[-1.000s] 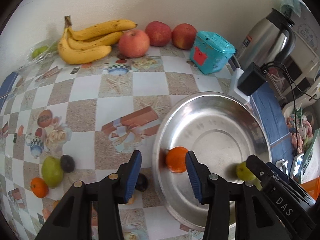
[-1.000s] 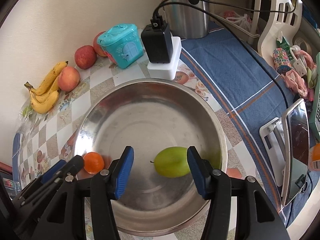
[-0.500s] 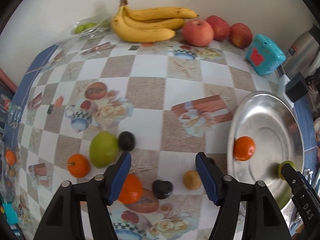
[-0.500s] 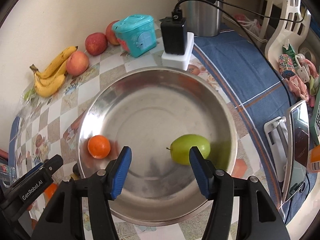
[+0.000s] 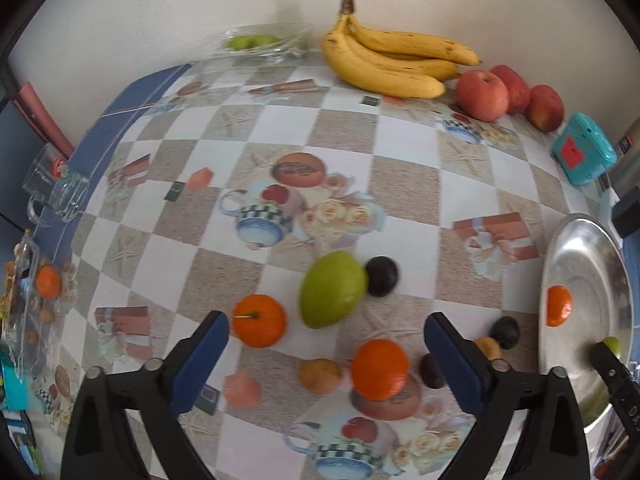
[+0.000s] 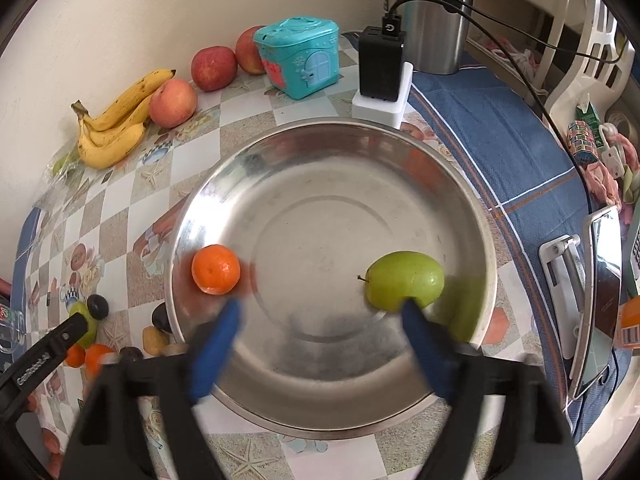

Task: Organize fruits
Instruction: 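Move both open grippers back over the remaining fruit, then close the left gripper on a tangerine while the right gripper grasps a dark plum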

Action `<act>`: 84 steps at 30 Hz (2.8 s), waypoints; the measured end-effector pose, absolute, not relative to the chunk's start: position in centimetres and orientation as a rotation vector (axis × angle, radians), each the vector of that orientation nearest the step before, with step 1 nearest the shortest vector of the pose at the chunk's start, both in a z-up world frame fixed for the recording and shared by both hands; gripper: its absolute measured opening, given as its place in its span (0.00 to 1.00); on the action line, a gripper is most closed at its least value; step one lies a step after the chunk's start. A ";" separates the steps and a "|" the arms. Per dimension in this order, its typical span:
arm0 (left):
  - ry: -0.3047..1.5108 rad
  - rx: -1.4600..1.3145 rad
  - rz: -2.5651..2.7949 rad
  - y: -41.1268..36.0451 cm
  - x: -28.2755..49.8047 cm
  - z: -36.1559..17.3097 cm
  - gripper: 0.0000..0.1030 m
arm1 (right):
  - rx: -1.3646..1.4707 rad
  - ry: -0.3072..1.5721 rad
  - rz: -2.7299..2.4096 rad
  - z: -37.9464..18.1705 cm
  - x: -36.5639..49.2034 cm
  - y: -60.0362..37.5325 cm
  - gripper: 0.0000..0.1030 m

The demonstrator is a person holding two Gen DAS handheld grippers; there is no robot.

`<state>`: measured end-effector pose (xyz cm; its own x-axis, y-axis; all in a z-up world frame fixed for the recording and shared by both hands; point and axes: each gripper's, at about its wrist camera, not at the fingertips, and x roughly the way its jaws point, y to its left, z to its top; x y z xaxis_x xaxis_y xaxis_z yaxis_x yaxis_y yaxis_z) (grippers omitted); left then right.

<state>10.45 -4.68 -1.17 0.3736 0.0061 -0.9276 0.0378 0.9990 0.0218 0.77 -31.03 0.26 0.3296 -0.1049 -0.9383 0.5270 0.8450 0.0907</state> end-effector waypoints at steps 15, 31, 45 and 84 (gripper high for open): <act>1.126 -0.077 0.077 2.5 11.4 -0.6 1.00 | 0.338 1.133 -0.428 1.2 1.7 -28.8 0.91; 1.074 -0.122 0.096 7.5 12.3 1.3 1.00 | 0.296 1.107 -0.225 1.9 5.2 -21.5 0.91; 1.166 -0.177 0.043 8.3 12.5 -0.3 1.00 | 0.247 1.122 -0.088 1.4 7.0 -15.9 0.91; 1.336 -0.251 -0.134 3.2 13.4 -6.0 0.53 | 0.360 1.279 -0.049 -3.8 6.9 -16.2 0.30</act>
<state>13.39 3.24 -6.01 0.2298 -0.2391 -0.9434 -0.0471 0.9655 -0.2561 6.95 -16.23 -3.77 0.2951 0.1628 -0.9415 0.2337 0.9431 0.2364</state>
